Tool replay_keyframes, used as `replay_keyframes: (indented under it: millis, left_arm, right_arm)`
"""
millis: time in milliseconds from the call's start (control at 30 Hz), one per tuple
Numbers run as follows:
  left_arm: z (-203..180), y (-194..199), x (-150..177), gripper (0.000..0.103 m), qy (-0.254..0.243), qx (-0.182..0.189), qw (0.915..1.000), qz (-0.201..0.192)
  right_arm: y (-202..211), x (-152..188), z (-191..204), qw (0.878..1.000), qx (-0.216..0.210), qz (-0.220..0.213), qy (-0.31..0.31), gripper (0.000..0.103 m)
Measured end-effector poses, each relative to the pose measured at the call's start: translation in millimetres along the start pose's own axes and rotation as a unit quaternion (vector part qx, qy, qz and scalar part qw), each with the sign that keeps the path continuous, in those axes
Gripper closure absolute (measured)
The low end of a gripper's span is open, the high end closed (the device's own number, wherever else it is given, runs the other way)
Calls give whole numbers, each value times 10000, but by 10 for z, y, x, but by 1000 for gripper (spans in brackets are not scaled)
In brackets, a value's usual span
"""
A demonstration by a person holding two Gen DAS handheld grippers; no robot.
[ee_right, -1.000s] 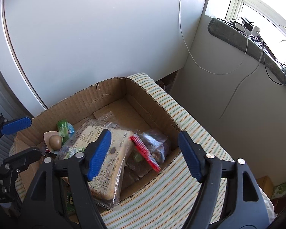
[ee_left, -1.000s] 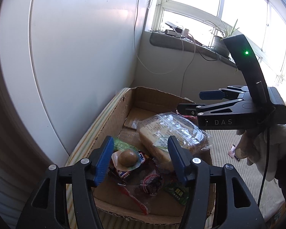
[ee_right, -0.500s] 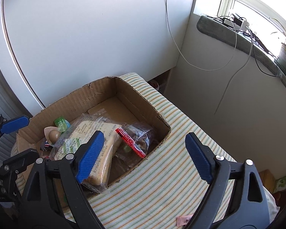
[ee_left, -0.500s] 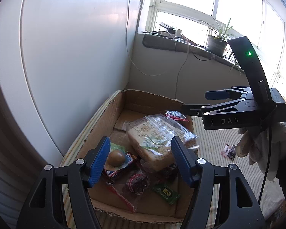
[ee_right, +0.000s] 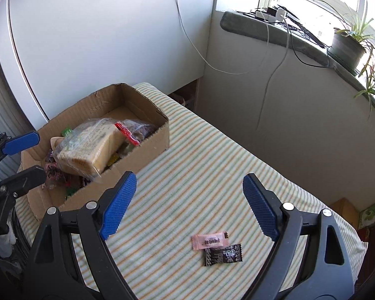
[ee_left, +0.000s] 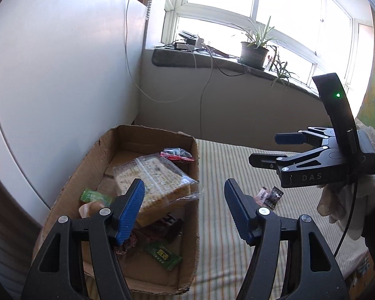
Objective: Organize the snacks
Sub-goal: 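Move both tools back to the pink and black candies on the bed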
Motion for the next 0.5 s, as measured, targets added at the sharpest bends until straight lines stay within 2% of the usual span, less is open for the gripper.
replay_keyframes:
  millis: [133, 300, 367, 433, 500]
  left_arm:
    - [-210, -79, -3, 37, -125, 156, 9998, 54]
    - [-468, -200, 35, 46, -271, 369, 9988, 169]
    - [-570, -280, 63, 50, -316, 456, 9982, 249]
    - [-656, -353, 100, 55, -360, 541, 9973, 333]
    - [-739, -422, 141, 61, -398, 622, 9964, 423]
  right_arm:
    - [-19, 256, -260, 9994, 133, 175, -273, 14]
    - [-117, 619, -546, 9942, 124, 535, -919, 15]
    - [-188, 761, -652, 9890, 126, 785, -1246, 23]
    - [-260, 902, -734, 9817, 75, 1039, -1594, 41]
    - [-320, 1034, -771, 9725, -117, 1270, -1948, 50]
Point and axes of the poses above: each gripper's, at about its wrist camera, not at the fingertips, and y roughly against the way its jaws point, z to its left, x to its underside, the point moved 9 cm from there along -y, roughly the way its jaws point, and after that the axes turned 7 degrees about x, right-handed, at the moved point
